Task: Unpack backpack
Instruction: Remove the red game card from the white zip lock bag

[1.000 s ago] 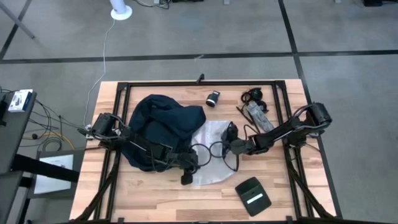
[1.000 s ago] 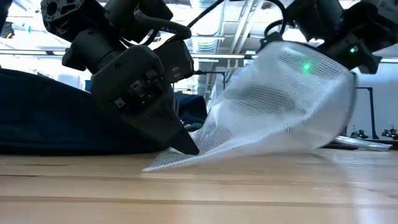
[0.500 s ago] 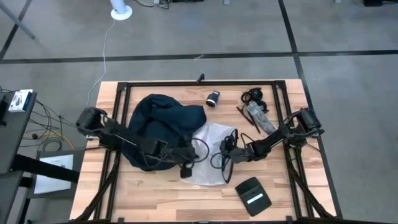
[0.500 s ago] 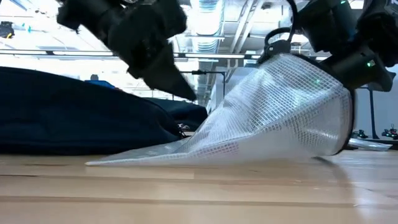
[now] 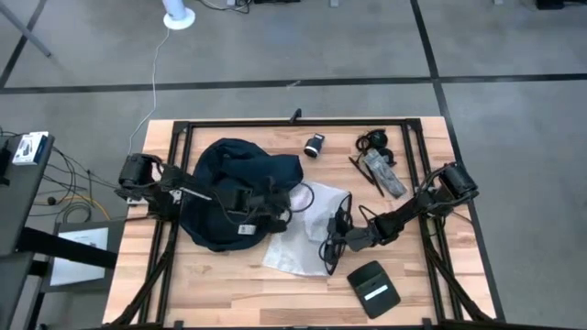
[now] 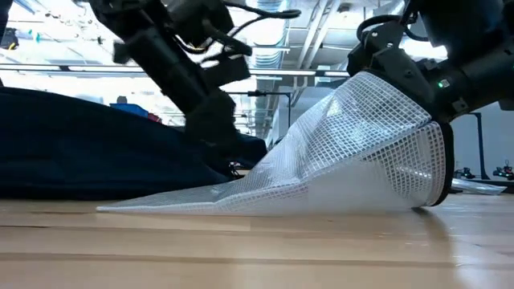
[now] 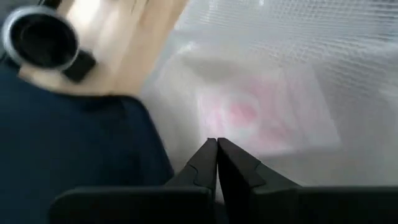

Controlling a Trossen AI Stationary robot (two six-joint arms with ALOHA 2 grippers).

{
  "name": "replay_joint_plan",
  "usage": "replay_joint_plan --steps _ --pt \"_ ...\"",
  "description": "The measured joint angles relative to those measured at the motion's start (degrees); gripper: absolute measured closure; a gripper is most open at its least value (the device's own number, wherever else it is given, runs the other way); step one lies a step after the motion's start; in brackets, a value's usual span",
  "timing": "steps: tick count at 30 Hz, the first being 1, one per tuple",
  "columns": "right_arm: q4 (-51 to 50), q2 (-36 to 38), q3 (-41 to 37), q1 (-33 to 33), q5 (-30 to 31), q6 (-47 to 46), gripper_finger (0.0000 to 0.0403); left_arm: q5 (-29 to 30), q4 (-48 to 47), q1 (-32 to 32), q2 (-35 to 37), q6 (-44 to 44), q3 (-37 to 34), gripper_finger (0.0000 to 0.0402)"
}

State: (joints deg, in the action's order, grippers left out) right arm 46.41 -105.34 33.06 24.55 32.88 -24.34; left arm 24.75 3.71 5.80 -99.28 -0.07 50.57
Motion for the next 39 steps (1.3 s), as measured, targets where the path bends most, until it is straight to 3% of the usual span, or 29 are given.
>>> replay_joint_plan --steps 6,13,19,30,34,39 --pt "0.36 0.0 0.0 0.28 0.0 -1.13 0.0133 -6.34 5.56 -3.07 -5.11 8.42 0.06 0.0402" --pt "0.44 0.0 0.0 2.13 -0.01 -1.18 0.0133 -5.21 6.27 -3.88 -7.46 4.22 0.31 0.0402" --pt "-0.18 0.02 0.0 3.53 -0.02 -4.03 0.0133 -0.65 5.99 -2.84 -5.8 7.91 0.37 0.0402" --pt "-0.48 0.02 -0.02 3.64 -0.02 -5.62 0.0133 -0.41 4.97 -6.93 -6.87 9.26 0.57 0.0402" --pt "-0.5 0.02 -0.02 3.64 0.0 -5.46 0.0133 -0.42 2.32 -6.8 -6.87 4.97 0.57 0.0402" --pt "-3.69 0.04 0.06 3.44 0.06 -0.58 0.0133 -0.79 -1.77 -3.53 -6.83 -6.38 0.59 0.0402"
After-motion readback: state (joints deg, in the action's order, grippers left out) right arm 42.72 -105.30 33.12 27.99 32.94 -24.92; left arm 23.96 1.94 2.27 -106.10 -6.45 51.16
